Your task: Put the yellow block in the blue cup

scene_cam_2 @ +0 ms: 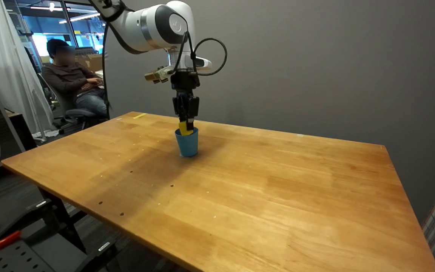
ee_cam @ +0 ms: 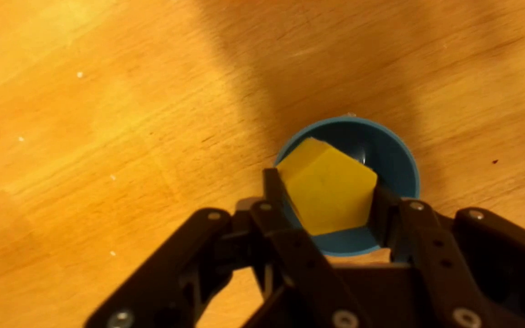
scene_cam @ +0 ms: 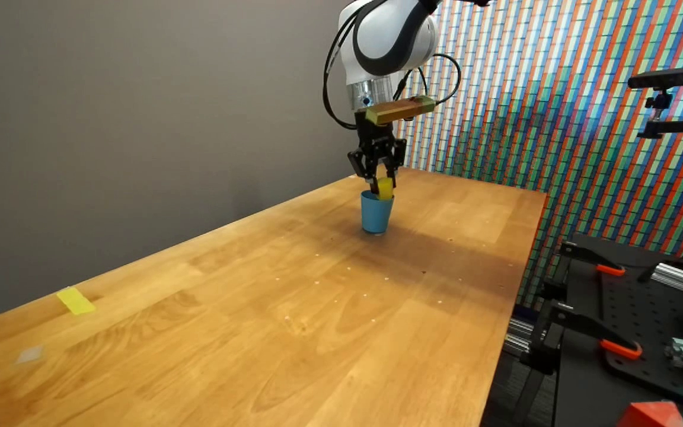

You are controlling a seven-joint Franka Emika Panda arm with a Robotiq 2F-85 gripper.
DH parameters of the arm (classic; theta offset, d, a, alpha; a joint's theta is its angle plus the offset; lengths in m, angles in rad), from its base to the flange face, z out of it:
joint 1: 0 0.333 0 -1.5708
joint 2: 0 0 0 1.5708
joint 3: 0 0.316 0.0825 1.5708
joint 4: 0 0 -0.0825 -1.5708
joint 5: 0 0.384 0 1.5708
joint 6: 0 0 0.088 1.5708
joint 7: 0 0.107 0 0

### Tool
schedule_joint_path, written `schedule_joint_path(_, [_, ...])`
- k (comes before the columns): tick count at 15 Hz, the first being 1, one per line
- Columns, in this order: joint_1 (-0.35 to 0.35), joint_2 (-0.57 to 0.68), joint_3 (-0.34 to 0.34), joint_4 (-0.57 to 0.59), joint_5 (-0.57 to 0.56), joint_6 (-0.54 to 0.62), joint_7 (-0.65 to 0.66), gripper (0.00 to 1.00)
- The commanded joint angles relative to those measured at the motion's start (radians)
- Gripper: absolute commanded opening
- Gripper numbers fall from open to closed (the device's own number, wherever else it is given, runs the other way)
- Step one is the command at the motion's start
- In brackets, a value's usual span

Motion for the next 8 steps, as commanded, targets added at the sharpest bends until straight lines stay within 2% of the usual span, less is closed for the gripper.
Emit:
schedule_joint_path(1, [0.01,0.028,-0.007,0.039,-0.016,0.02,0.025,0.21])
schedule_joint_path(3, [0.008,0.032,-0.003,0.044,-0.006,0.025,0.017,0.21])
schedule_joint_path(4, [0.006,0.032,0.002,0.045,0.001,0.031,0.008,0.71])
schedule_joint_path(5, [0.001,0.022,0.011,0.035,0.012,0.043,-0.01,0.72])
schedule_joint_path(6, [-0.001,0.014,0.017,0.027,0.018,0.051,-0.019,0.77])
schedule_joint_path(8, [-0.008,-0.028,0.035,-0.01,0.04,0.09,-0.05,0.93])
